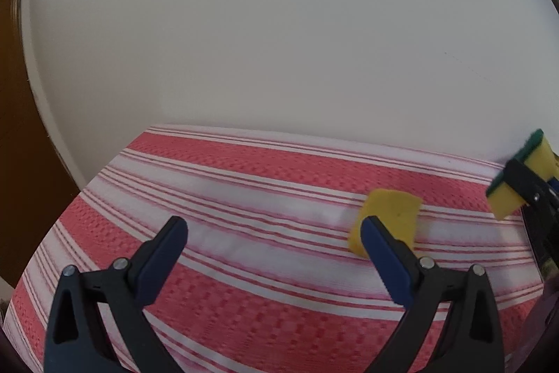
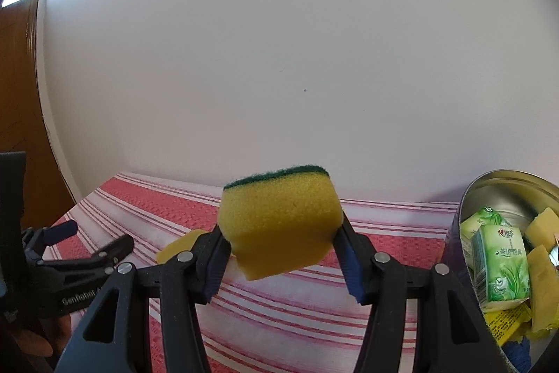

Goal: Organize objects
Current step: 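Grasp the plain yellow sponge with the left tool while the right tool holds its sponge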

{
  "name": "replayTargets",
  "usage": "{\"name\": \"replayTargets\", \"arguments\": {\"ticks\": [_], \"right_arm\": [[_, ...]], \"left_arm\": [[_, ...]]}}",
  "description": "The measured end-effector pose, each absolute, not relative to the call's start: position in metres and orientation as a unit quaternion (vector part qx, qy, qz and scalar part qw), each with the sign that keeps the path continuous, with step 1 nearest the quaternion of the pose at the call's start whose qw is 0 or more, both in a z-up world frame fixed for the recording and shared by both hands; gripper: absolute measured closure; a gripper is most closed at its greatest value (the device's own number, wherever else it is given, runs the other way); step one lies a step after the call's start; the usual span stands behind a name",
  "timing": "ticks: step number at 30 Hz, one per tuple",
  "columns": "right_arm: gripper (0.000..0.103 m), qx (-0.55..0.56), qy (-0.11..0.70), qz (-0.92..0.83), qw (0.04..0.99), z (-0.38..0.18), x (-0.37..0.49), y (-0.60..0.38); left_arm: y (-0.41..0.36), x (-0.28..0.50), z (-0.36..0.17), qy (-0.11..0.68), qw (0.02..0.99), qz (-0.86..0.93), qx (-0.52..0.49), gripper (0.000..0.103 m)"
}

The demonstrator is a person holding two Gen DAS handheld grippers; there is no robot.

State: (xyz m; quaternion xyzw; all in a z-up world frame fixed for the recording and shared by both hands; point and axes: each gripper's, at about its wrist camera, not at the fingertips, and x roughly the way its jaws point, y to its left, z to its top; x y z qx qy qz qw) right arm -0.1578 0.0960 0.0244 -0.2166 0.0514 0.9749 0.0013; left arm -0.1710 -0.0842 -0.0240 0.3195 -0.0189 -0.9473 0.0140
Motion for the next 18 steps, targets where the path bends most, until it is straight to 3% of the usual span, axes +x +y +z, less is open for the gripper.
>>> {"name": "replayTargets", "arguments": {"ticks": [13, 18], "right_arm": [[0.045, -0.226, 0.08, 0.971, 0.01, 0.014, -0.174, 0.099], [0.045, -0.228, 0.086, 0.97, 0.014, 0.013, -0.177, 0.099]], "left_arm": [[-0.033, -0.191, -0.031, -0.045, -0.038, -0.932, 0.357, 0.003], [-0.011, -0.208, -0.039, -0.068, -0.048, -0.92, 0.384, 0.013]]}}
